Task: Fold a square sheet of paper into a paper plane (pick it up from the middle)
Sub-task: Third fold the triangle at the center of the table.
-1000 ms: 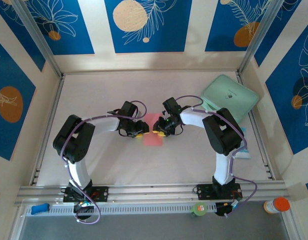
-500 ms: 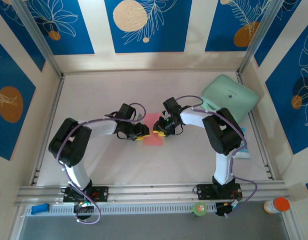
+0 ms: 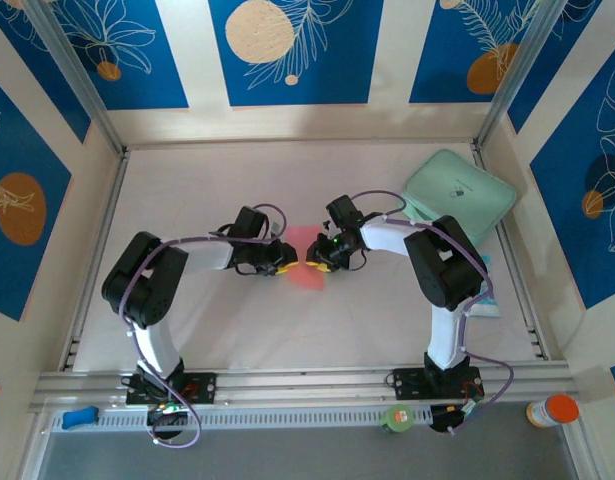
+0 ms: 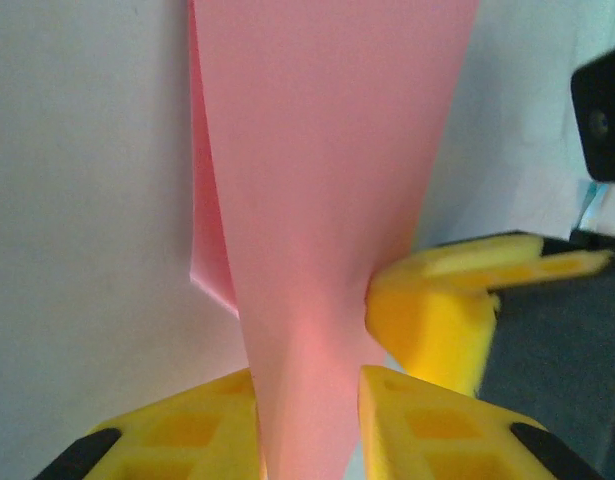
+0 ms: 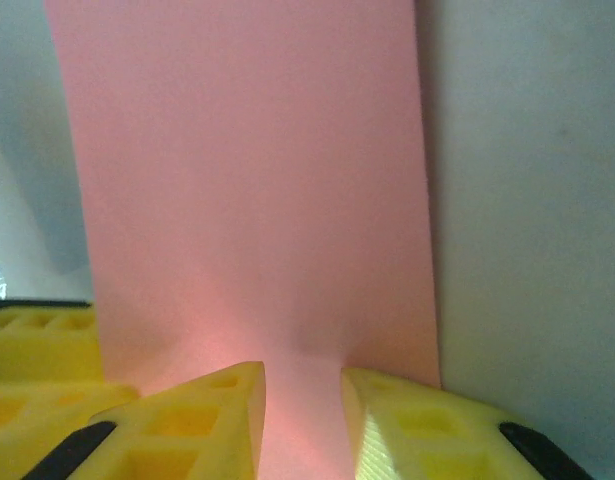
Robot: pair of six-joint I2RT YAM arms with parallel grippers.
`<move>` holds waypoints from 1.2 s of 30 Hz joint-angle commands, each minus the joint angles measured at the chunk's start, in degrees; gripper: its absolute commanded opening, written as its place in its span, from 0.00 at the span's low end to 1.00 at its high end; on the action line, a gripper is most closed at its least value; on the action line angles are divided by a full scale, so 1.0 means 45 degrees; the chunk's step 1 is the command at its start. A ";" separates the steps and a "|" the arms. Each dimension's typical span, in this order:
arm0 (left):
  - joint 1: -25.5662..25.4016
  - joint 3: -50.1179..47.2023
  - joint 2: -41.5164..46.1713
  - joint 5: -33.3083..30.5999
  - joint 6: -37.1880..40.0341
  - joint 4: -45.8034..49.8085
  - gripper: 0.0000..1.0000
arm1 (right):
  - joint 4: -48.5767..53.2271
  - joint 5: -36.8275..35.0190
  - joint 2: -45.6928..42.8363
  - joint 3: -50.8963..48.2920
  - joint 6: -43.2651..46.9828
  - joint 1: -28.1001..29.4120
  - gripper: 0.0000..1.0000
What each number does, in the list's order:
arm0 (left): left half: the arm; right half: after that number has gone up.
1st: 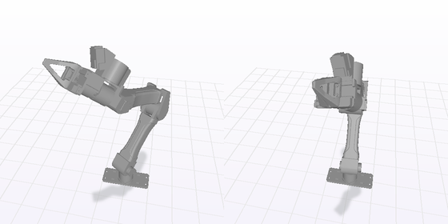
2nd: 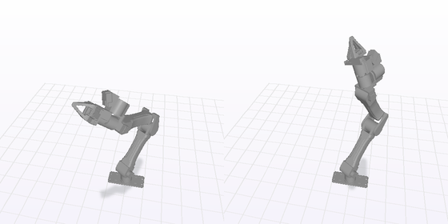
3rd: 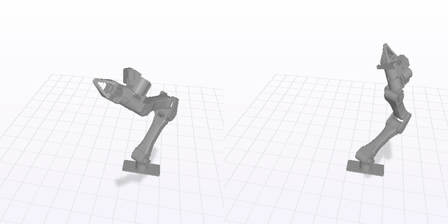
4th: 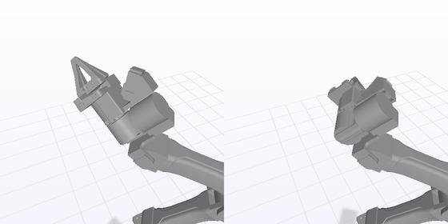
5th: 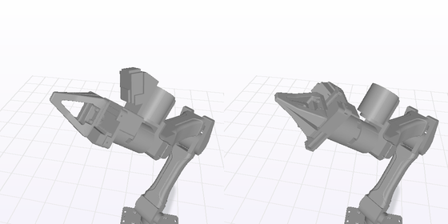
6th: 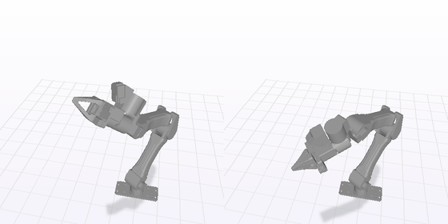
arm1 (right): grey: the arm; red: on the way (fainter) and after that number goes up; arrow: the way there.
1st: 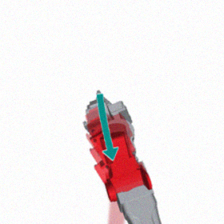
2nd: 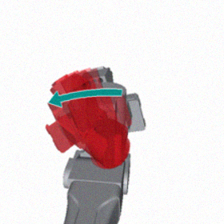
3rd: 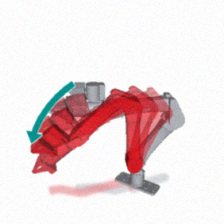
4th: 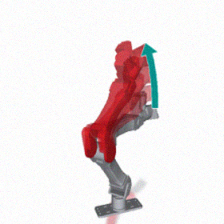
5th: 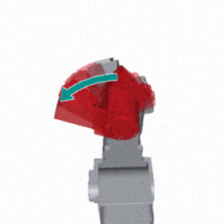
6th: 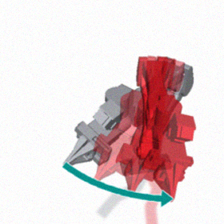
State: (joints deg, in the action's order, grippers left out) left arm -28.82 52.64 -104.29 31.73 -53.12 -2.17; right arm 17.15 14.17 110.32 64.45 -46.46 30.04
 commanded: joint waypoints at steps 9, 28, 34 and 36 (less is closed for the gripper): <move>0.0440 0.0104 -0.0614 0.0294 -0.0528 -0.0574 0.24 | 0.0313 -0.0650 -0.0092 -0.0607 0.0959 -0.0289 0.25; 0.0431 -0.0092 0.0266 0.0083 -0.1779 -0.0548 0.03 | -0.3899 -0.2634 -0.4153 -0.2691 0.5797 0.1517 0.70; 0.0427 -0.0038 0.0768 -0.0086 -0.2058 -0.0020 0.03 | -0.6571 -0.5224 -0.4767 -0.4627 0.9396 0.2974 0.70; 0.0409 -0.0004 0.0879 -0.0076 -0.2090 0.0063 0.04 | -0.7819 -0.5357 -0.4719 -0.5363 1.0651 0.3328 0.70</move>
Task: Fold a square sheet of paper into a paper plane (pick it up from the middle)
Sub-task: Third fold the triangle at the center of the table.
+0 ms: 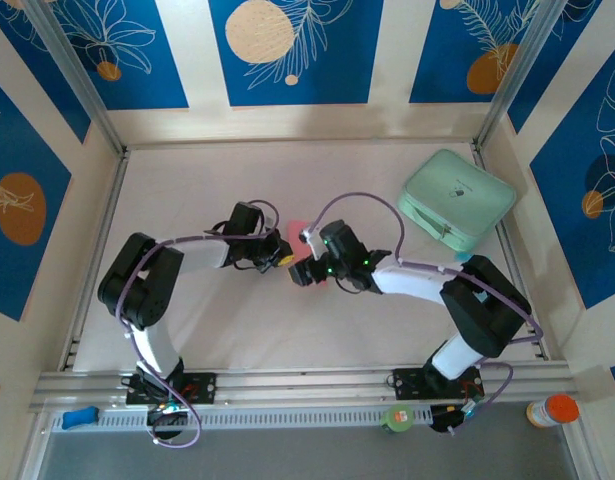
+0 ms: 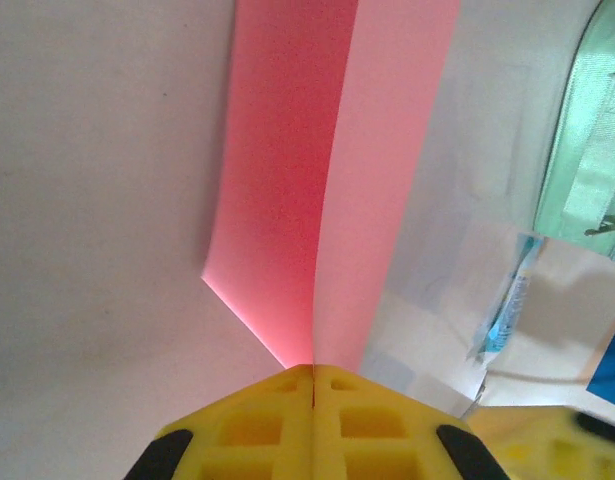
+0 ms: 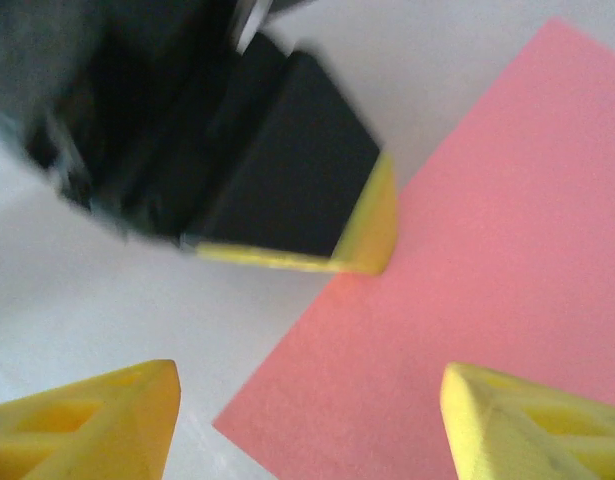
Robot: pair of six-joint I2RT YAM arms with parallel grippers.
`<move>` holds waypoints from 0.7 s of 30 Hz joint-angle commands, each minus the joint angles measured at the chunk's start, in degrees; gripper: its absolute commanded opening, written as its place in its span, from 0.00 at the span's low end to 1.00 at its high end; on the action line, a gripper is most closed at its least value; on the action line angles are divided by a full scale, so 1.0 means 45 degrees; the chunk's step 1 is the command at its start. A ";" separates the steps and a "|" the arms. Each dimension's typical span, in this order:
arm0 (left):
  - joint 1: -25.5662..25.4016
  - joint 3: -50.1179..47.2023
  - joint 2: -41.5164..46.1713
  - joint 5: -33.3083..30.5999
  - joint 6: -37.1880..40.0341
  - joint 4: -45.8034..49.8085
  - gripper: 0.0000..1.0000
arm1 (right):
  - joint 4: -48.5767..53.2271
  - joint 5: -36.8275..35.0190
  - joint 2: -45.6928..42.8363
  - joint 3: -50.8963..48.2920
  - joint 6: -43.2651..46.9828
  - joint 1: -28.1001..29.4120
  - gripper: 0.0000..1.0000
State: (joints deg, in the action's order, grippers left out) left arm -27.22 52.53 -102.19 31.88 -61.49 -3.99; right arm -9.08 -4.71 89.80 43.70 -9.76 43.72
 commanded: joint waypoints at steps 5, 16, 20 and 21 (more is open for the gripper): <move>0.0066 0.0015 0.0614 -0.0248 -0.0241 0.0506 0.04 | -0.3463 -0.1371 0.0467 -0.1412 0.4102 0.0866 0.73; 0.0054 0.0064 0.0637 -0.0399 -0.0299 0.0709 0.05 | -0.5010 -0.3002 0.1786 -0.1253 0.5018 0.1307 0.66; 0.0054 0.0064 0.0533 -0.0494 -0.0271 0.0769 0.05 | -0.4741 -0.3205 0.1750 -0.1318 0.5235 0.1338 0.46; 0.0064 0.0064 0.0514 -0.0498 -0.0261 0.0769 0.05 | -0.4525 -0.3232 0.1660 -0.1296 0.5195 0.1319 0.42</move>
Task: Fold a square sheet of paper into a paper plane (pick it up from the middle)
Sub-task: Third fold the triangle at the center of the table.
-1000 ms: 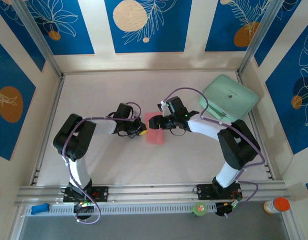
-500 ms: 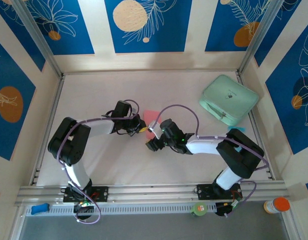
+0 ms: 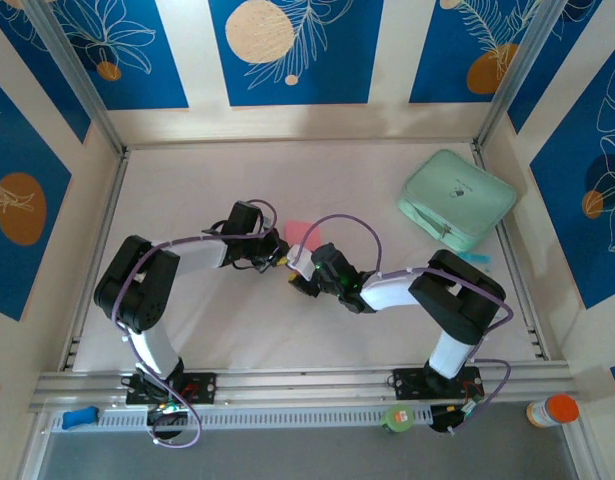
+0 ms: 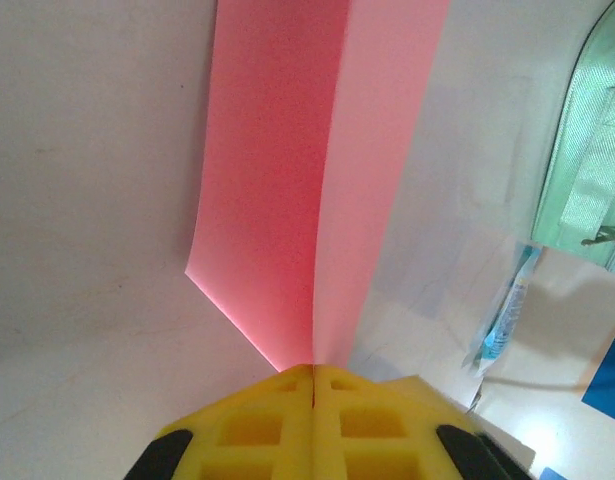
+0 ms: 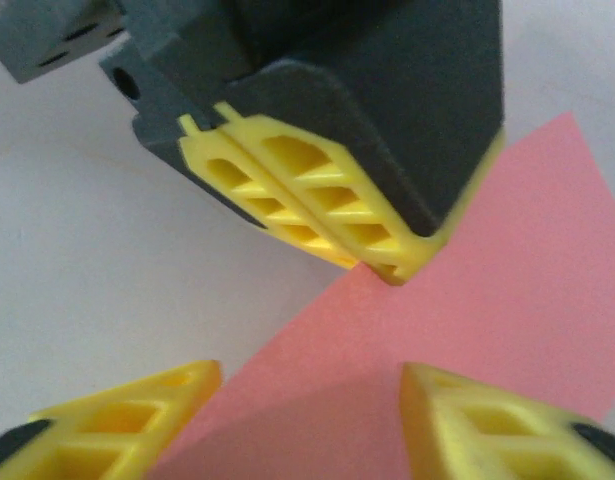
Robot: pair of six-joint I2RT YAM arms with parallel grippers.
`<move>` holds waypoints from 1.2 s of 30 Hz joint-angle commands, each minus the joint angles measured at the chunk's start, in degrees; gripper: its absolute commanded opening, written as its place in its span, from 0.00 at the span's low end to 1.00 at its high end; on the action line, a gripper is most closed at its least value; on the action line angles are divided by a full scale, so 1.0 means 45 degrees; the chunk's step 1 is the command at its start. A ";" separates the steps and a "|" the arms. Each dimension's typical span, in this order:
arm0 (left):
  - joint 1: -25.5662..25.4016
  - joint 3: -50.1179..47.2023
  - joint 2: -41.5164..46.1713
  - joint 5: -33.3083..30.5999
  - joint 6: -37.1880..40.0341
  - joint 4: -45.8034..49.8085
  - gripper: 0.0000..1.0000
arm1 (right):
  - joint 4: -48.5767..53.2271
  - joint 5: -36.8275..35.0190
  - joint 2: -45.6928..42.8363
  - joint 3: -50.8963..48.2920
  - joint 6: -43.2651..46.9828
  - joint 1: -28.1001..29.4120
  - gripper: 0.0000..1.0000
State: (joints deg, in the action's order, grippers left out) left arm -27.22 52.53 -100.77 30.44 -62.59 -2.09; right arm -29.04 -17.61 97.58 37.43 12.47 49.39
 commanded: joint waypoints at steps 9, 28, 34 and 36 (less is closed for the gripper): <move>0.0059 0.0100 0.0067 -0.0302 0.0021 0.0578 0.08 | 0.0830 0.0390 -0.0706 0.0083 -0.0177 -0.0013 0.35; 0.0296 0.1472 0.1130 -0.1755 0.3727 0.3485 0.43 | 0.3458 0.4066 -0.0797 0.0969 -0.2068 -0.0842 0.05; 0.0285 0.2158 -0.0261 -0.1224 0.4113 0.3521 0.36 | 0.3815 0.4853 -0.0426 0.1180 -0.2864 -0.1009 0.05; 0.0260 0.2507 -0.0769 -0.1062 0.4179 0.3516 0.32 | 0.3920 0.5198 -0.0325 0.1268 -0.3126 -0.1014 0.05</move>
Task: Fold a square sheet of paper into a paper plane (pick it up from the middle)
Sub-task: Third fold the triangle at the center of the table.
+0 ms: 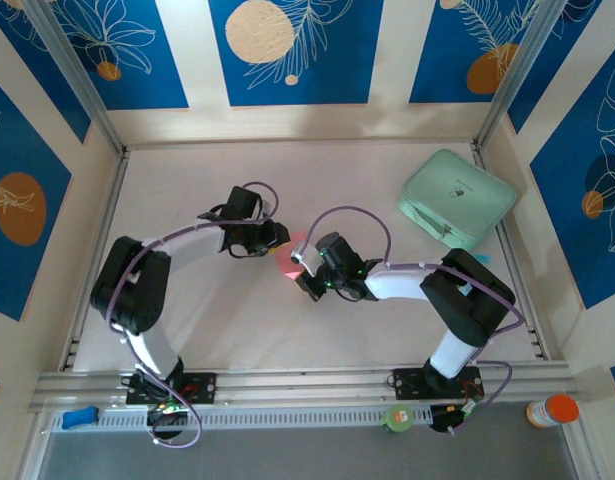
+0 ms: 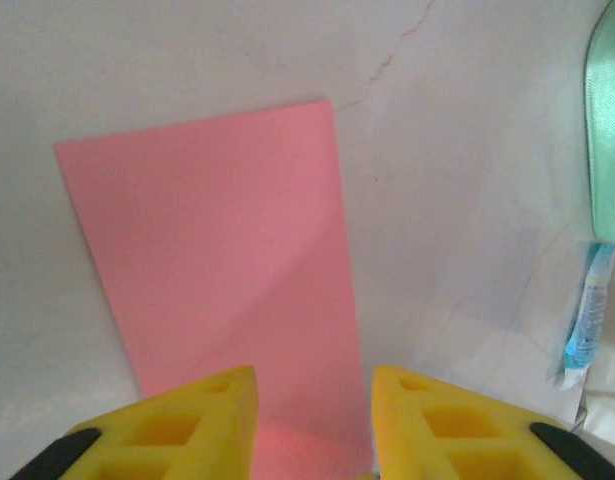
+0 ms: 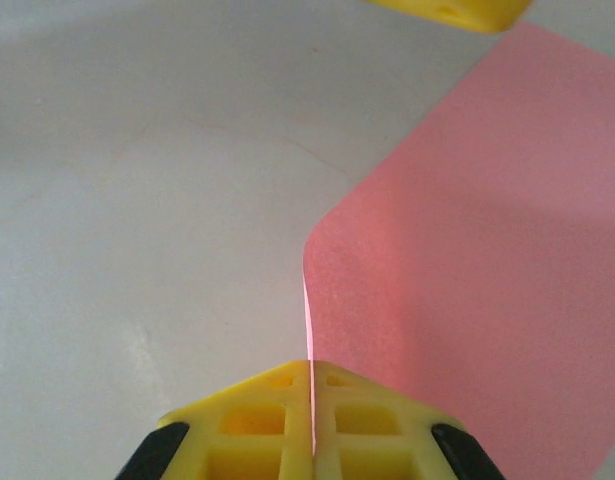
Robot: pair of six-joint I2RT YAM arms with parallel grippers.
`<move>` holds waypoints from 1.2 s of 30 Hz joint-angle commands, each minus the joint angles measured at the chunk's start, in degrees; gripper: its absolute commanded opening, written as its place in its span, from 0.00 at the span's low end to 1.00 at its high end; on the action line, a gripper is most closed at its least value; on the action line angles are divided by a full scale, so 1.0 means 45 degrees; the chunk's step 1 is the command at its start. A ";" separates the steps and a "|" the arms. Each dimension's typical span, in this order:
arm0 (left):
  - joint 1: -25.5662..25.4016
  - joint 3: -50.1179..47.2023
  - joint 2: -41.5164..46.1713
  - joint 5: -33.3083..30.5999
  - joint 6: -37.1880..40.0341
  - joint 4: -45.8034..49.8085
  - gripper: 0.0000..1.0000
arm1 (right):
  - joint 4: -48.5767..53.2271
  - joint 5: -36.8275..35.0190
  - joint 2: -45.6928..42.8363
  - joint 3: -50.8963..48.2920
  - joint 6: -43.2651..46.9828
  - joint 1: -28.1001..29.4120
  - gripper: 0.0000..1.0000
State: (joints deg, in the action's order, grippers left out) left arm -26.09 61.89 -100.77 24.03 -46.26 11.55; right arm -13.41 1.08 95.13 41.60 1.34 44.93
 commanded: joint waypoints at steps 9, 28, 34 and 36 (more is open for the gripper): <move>-0.0106 0.1528 -0.2317 -0.0347 0.1299 0.1744 0.21 | 0.0763 0.2137 0.0650 0.0779 -0.1920 -0.0271 0.04; -0.0316 0.2129 -0.3406 -0.0556 0.2501 0.2962 0.11 | 0.2272 -0.0377 0.1377 0.2047 -0.2790 -0.0377 0.04; -0.0305 0.2117 -0.3447 -0.0538 0.2503 0.2938 0.11 | 0.2446 -0.0486 0.1498 0.2202 -0.2858 -0.0279 0.03; -0.0340 0.2129 -0.3448 -0.0536 0.2482 0.2925 0.11 | 0.2530 -0.0592 0.1534 0.2248 -0.2838 -0.0209 0.03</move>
State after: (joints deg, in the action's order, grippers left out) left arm -26.89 71.55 -113.89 22.83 -36.03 21.69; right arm -3.46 -0.45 101.08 50.37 -10.98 43.53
